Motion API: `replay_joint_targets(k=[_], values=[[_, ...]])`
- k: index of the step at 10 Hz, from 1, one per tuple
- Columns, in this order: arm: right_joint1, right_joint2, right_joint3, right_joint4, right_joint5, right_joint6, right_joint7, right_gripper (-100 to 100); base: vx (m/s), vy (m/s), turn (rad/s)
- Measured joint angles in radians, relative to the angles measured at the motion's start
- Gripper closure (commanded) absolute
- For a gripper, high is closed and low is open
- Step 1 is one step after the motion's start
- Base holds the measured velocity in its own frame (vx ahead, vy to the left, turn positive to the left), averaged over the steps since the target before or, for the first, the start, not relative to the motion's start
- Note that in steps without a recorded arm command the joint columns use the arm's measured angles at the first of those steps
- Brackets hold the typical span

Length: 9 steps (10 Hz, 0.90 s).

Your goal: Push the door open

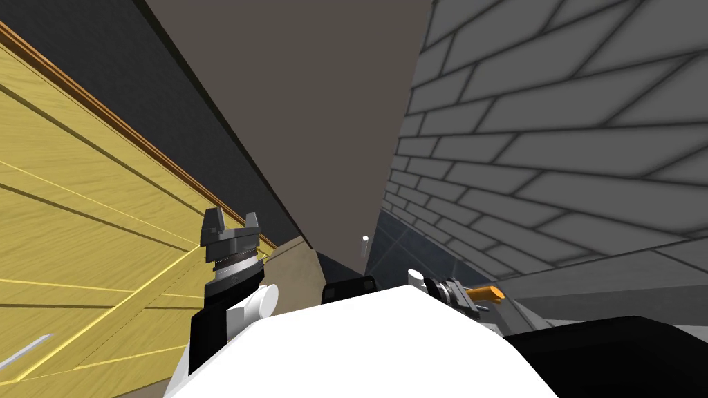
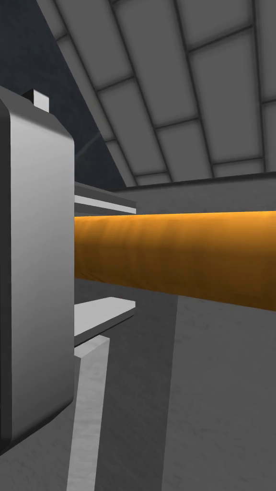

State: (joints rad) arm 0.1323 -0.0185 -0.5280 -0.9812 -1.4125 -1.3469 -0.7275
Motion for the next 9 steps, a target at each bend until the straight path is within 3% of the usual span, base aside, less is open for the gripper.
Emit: replay_joint_targets(k=[2,4,7,9], values=[[0.003,-0.003,-0.013,0.009,-0.019,-0.018,-0.009,100,-0.002,-0.093,0.080],[-0.017,-0.017,-0.028,0.057,-0.036,-0.040,-0.029,100,0.016,-0.102,0.083],[-0.020,-0.019,-0.059,0.069,-0.072,-0.068,-0.031,100,0.013,-0.088,0.050],[-0.008,0.003,-0.075,0.037,-0.094,-0.084,-0.012,100,0.041,-0.118,0.126]])
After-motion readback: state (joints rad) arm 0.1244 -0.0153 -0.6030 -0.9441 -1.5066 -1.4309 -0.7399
